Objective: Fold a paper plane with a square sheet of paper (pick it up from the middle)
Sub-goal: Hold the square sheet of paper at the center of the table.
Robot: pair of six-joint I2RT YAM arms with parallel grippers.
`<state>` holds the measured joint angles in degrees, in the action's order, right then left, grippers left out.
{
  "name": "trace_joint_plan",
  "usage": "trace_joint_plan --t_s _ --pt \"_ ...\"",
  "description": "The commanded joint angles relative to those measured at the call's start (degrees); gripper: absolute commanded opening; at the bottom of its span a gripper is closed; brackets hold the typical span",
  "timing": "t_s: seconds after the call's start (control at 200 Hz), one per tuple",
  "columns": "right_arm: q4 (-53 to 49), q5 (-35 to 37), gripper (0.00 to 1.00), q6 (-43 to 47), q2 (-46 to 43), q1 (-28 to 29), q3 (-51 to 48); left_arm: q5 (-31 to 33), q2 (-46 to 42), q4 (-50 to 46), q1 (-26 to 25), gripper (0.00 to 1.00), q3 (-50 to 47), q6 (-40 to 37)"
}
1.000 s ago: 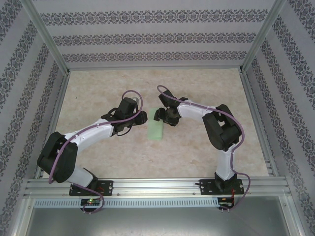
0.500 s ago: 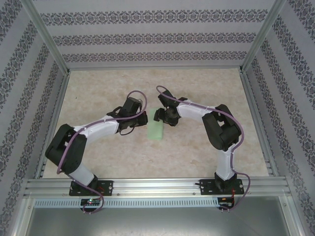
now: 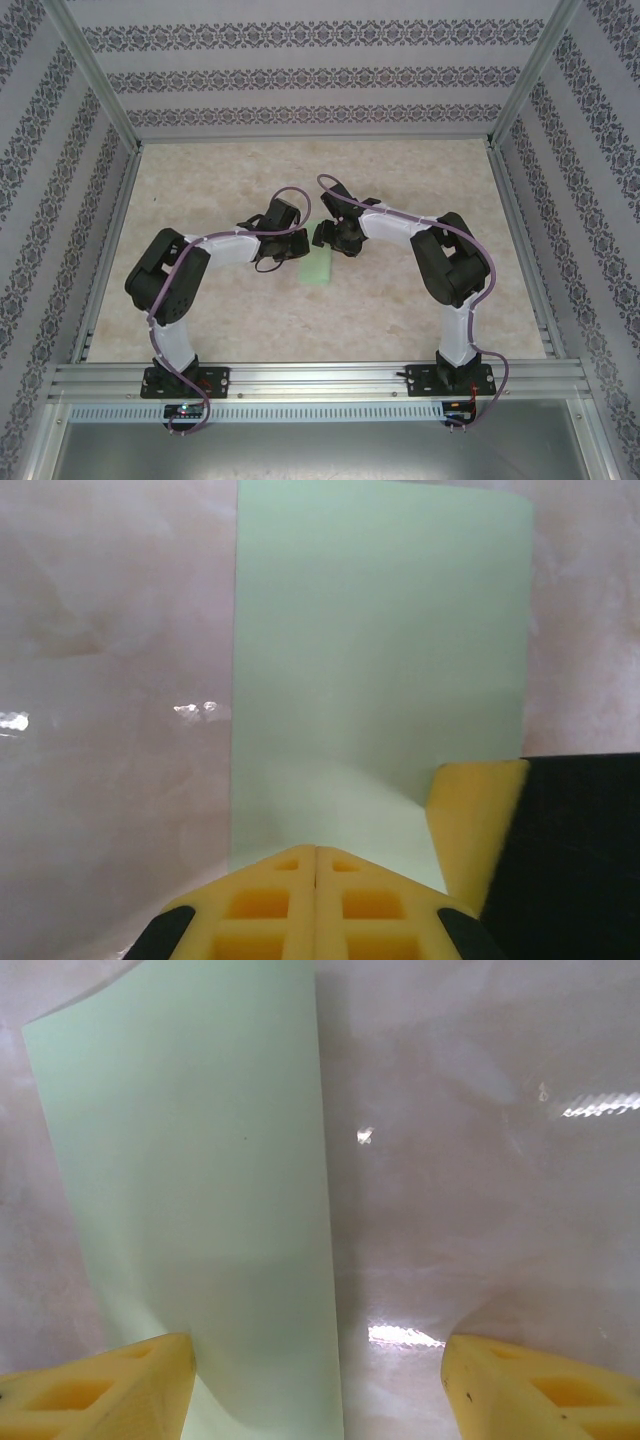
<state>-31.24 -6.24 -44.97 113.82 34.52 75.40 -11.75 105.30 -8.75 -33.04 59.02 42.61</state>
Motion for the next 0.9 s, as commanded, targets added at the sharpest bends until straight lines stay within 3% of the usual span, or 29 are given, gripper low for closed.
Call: trace_joint_plan --t_s 0.0,0.669,0.899 --pt "-1.3 1.7 0.69 -0.5 2.9 0.5 -1.3 -0.2 0.4 1.8 0.2 0.0 1.7 0.9" --pt "-1.0 1.1 0.69 -1.2 2.2 0.6 -1.1 1.3 4.1 -0.7 0.2 0.0 0.5 -1.5" --pt "-1.8 0.3 0.71 1.2 -4.5 -1.3 0.9 2.1 4.3 -1.5 0.3 0.0 -0.6 -3.0"
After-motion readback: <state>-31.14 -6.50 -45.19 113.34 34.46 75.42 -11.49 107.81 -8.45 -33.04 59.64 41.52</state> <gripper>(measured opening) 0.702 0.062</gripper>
